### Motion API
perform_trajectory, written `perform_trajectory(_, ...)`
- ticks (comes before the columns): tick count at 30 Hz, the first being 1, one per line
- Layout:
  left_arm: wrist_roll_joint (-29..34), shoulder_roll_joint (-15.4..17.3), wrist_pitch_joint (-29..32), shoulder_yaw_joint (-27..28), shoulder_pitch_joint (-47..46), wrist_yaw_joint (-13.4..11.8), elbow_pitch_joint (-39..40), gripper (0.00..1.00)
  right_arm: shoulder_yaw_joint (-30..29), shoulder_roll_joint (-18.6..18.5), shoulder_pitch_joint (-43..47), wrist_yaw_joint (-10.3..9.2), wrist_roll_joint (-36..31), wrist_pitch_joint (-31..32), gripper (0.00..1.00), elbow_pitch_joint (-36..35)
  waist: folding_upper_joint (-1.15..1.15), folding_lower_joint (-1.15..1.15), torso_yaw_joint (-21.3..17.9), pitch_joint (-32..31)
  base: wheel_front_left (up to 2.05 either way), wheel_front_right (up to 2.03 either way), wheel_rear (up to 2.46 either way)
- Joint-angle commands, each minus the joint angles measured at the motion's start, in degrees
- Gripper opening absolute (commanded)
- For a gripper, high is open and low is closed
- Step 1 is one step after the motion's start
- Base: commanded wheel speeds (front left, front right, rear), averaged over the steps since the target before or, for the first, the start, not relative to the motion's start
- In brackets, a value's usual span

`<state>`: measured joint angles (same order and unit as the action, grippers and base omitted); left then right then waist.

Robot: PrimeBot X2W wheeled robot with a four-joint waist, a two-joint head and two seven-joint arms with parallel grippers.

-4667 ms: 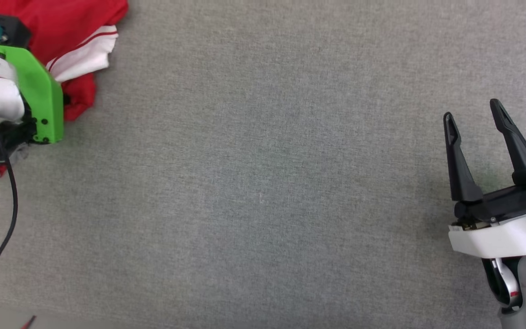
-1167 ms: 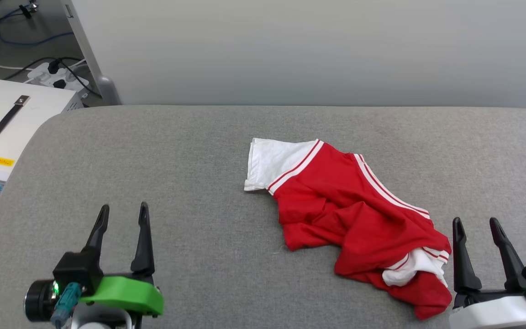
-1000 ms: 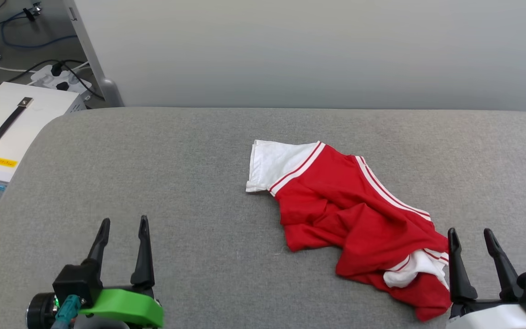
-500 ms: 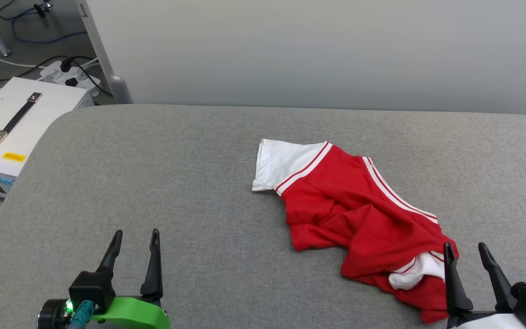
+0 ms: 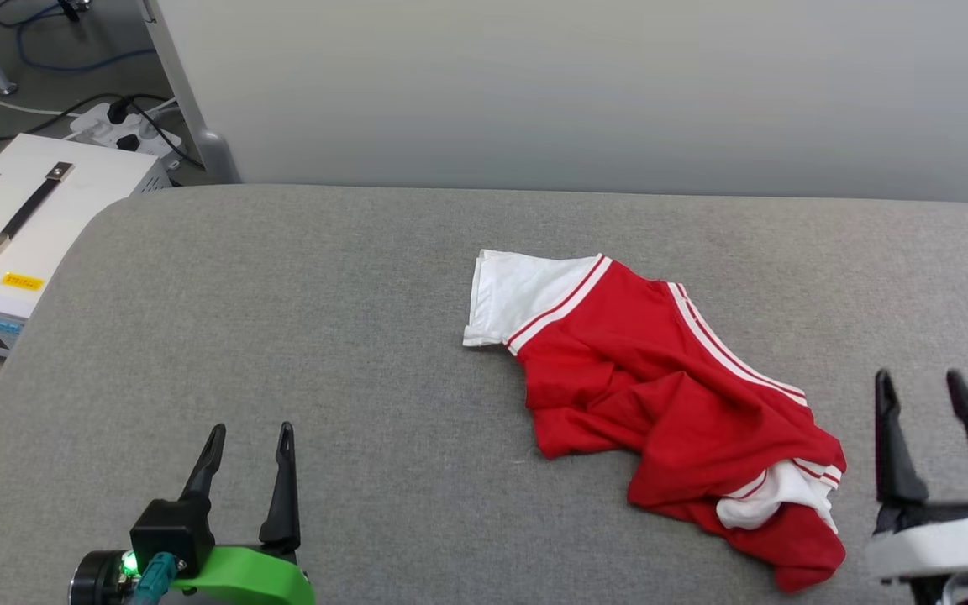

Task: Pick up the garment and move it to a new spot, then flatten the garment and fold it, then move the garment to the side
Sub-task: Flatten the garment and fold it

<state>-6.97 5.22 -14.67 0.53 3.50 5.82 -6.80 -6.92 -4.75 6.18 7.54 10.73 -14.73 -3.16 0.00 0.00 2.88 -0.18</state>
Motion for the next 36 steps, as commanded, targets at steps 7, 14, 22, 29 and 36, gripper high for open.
perform_trajectory(7,1.0,-0.96,-0.33,0.35,-2.12,0.58,0.7,1.0,-0.42,-10.21,-12.7,-0.05,4.32,-0.23,1.0,2.42,0.0,0.0,0.35,3.01,0.0,0.0,0.0)
perform_trajectory(14,1.27,-1.48,-0.33,0.5,-4.17,0.87,1.79,1.0,15.54,-28.36,-21.62,-0.05,18.8,22.53,1.0,7.99,0.0,0.0,0.94,6.41,0.0,0.0,0.0)
perform_trajectory(22,1.17,-2.0,-0.33,0.43,-7.04,1.04,3.25,1.0,25.58,-37.18,-26.1,-0.05,33.37,49.7,1.0,11.11,0.0,0.0,2.33,11.39,0.0,0.0,0.0)
perform_trajectory(29,0.76,-2.24,-0.33,-0.06,-9.42,1.11,2.96,1.0,31.6,-36.62,-28.9,-0.05,33.52,53.55,1.0,16.5,0.0,0.0,3.82,15.24,0.0,0.0,0.0)
perform_trajectory(36,0.37,-2.32,-0.33,0.03,-9.51,0.78,2.48,1.0,38.58,-33.88,-27.11,-0.05,34.22,49.32,1.0,21.74,0.0,0.0,4.08,15.32,0.0,0.0,0.0)
